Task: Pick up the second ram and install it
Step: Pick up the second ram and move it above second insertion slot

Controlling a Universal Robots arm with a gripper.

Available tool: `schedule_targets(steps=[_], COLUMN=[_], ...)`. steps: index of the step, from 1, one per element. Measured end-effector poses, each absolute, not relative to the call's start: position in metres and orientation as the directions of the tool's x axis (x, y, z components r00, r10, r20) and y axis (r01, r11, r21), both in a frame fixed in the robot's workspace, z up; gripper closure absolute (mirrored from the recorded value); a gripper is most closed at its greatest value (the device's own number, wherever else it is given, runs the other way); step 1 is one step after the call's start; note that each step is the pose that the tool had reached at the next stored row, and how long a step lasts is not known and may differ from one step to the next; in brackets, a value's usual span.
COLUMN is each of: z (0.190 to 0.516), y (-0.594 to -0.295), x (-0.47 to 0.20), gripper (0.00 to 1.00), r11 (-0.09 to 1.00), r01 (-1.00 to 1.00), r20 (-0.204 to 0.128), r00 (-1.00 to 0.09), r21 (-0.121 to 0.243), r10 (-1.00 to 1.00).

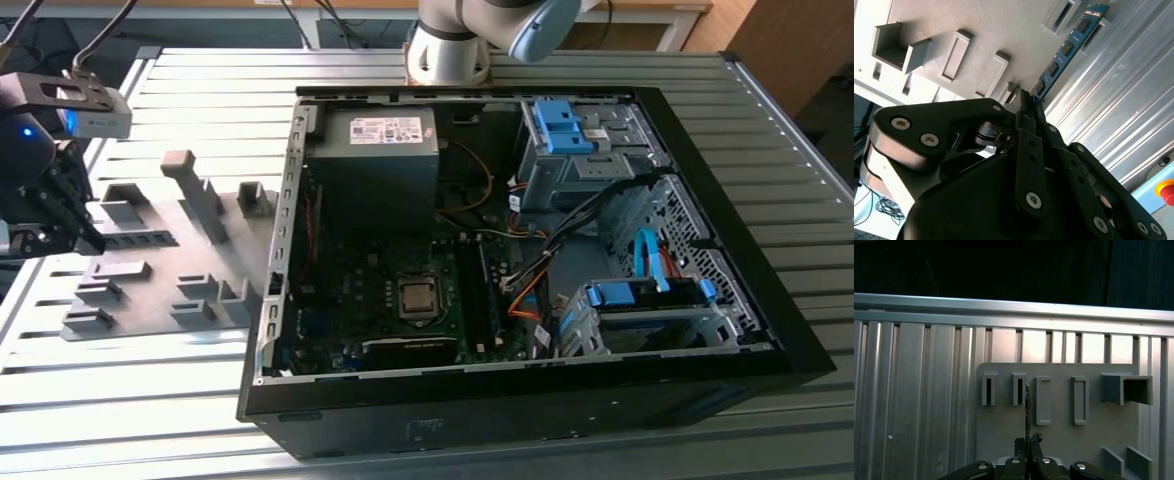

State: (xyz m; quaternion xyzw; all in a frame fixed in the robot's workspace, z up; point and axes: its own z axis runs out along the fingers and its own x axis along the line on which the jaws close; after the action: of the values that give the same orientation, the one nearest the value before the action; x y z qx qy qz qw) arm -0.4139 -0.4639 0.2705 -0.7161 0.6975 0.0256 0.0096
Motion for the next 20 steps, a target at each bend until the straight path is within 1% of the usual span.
schedule_targets(steps=[20], z=[0.2774], y=[-0.4638], x=[-0.4139], gripper=[0.86], r11=[-0.027], r01=[-0.999], r20=[-0.050], r00=[0.026], r21=[0.022], r10=[-0.998])
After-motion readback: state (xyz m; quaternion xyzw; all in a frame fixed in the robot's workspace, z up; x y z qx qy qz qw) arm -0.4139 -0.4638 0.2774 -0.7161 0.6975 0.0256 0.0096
